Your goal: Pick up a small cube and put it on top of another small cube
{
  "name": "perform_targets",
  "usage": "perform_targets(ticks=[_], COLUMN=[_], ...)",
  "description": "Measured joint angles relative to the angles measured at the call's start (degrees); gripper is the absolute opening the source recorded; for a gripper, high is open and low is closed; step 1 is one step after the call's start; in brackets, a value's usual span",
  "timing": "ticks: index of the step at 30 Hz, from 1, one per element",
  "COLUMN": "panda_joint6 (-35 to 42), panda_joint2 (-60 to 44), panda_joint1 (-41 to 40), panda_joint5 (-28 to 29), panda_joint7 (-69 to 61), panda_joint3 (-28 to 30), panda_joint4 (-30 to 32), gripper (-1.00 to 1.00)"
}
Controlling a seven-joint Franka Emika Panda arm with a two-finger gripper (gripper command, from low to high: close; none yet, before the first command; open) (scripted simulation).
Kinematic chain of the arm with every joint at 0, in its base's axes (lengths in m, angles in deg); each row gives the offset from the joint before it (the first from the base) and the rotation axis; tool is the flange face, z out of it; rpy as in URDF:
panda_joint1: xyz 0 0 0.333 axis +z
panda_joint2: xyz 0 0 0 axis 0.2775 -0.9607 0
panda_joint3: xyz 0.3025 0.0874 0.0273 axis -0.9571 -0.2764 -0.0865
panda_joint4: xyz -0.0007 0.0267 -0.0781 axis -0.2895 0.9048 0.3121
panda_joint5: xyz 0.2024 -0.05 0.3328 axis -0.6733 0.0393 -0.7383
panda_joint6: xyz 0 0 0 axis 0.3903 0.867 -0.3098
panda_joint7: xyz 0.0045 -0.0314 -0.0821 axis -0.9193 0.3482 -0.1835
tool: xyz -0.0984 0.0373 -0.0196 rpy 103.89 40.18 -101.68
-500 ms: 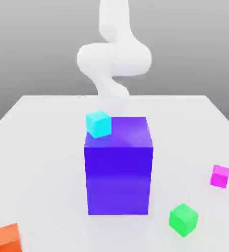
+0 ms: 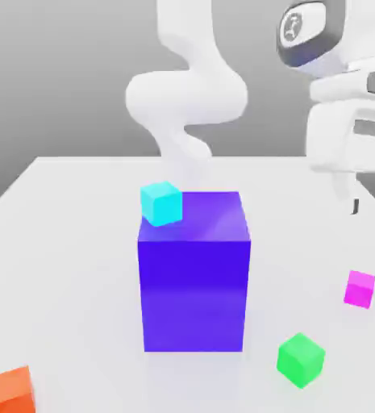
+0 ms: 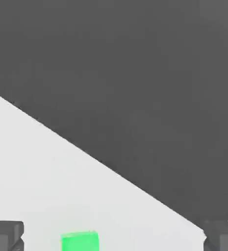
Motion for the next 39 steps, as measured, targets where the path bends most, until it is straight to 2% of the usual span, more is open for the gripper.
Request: perform_targets(ticks=[4, 9, 13, 18, 19, 25, 28, 35, 39], panda_joint6=[-4.2, -9.8, -13.7, -18.6, -19.1, -19.4, -17.6, -11.1, -7.3], panda_joint2=[-8.2, -17.3, -23.1, -29.9, -30.7, -31.0, -28.4, -18.8, -16.2], panda_joint1=[5.3, 10.1, 14.1, 22.3, 23.2, 23.5, 20.7, 13.5, 9.1], panda_joint5=[2.1, 2.1, 8.4, 16.4, 17.2, 17.8, 14.5, 1.3, -3.6], panda_joint7=[-0.2, -2.1, 2.5, 8.6, 9.2, 9.7, 7.2, -2.7, 3.0], panda_joint3=[-3.5, -6.9, -2.5, 7.3, 8.4, 8.8, 5.3, -4.6, -0.4], panda_joint4=[3.2, 6.8, 5.9, 4.1, 3.9, 3.7, 4.5, 7.2, 5.6], gripper=[0.00, 0.00, 0.00, 0.00, -1.00, -1.00, -1.00, -1.00, -1.00])
